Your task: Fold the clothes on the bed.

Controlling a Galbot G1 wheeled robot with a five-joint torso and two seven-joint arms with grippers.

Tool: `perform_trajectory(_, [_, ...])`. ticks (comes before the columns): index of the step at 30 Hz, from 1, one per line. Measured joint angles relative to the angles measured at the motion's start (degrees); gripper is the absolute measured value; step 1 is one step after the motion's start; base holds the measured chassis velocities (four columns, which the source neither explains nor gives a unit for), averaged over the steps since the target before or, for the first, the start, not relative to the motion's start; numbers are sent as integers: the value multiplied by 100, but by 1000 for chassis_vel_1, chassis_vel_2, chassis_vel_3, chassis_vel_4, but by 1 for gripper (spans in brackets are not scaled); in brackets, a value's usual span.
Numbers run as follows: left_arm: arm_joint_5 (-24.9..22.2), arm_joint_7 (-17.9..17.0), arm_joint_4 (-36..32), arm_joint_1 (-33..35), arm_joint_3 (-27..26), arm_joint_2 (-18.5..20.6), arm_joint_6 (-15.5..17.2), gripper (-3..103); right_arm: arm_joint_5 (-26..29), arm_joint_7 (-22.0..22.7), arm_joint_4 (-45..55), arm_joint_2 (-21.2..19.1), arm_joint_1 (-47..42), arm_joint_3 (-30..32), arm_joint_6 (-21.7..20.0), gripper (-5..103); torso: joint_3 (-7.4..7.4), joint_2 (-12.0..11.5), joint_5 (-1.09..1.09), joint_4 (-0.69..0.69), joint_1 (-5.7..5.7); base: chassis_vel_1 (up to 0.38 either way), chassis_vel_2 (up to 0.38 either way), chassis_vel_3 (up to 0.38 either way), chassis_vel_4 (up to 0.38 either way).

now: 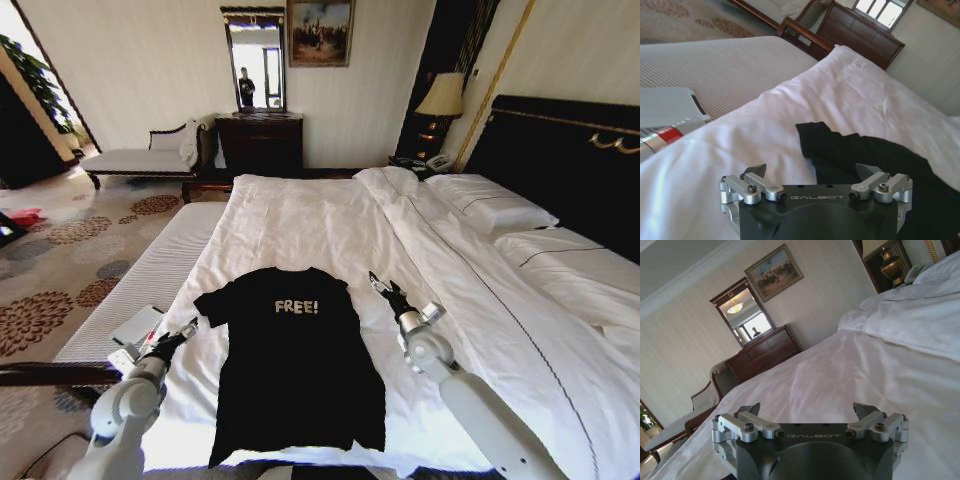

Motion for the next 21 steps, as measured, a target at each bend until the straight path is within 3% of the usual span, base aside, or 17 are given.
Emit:
perform_trajectory(8, [-683, 411, 1099, -709, 64, -167, -403, 100, -79, 3, -135, 39, -2, -27, -16, 100, 0, 0, 0, 0, 0, 0, 0, 0, 0])
perform_trajectory(21, [-1247, 603, 1499, -1112, 147, -456, -322, 100, -175, 19, -346, 107, 68, -139, -33, 100, 0, 0, 1, 0, 0, 0, 0, 0, 0])
